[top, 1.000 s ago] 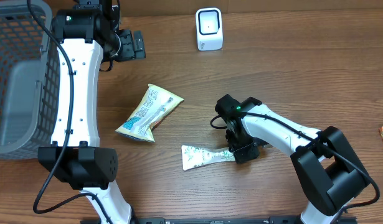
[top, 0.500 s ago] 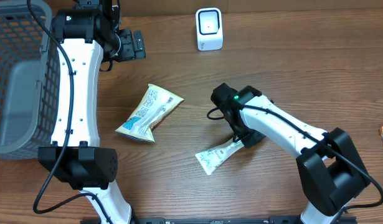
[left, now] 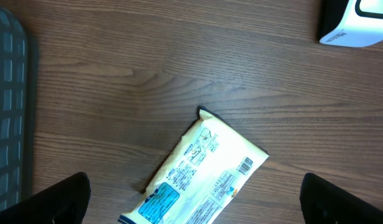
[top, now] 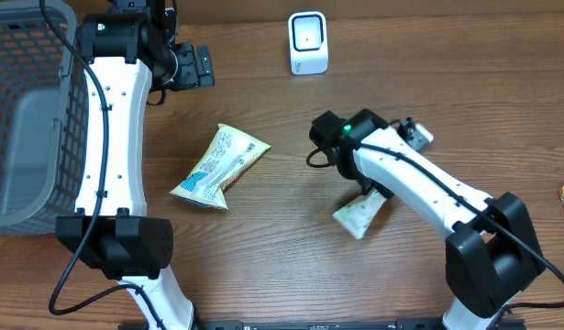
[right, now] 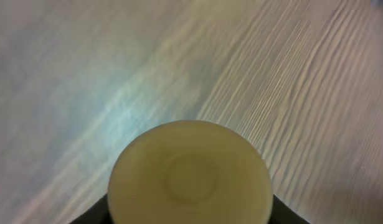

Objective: Scan the item barcode

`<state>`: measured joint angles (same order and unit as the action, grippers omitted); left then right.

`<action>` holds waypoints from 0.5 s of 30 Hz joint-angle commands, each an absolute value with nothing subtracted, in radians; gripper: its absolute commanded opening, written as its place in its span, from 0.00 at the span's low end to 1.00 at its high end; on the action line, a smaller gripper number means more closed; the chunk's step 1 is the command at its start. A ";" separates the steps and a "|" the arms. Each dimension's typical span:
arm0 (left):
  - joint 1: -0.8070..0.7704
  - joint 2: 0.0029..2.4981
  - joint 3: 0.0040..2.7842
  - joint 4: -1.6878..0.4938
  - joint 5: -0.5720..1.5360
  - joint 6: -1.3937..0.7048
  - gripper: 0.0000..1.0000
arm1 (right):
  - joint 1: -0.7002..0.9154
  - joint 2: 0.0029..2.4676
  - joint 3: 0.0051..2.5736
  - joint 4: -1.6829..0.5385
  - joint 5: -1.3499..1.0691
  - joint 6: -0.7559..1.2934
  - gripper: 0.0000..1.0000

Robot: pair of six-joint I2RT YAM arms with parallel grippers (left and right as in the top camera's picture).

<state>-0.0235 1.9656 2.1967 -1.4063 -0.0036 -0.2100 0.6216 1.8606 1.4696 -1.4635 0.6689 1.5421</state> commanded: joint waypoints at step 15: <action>-0.014 1.957 2.193 -1.406 -0.010 -0.224 1.00 | 0.620 1.835 1.732 -1.694 1.184 1.561 0.23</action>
<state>-0.0235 1.9656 2.1967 -1.4063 -0.0036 -0.2104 0.6216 1.8606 1.7020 -1.6905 1.0313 1.5421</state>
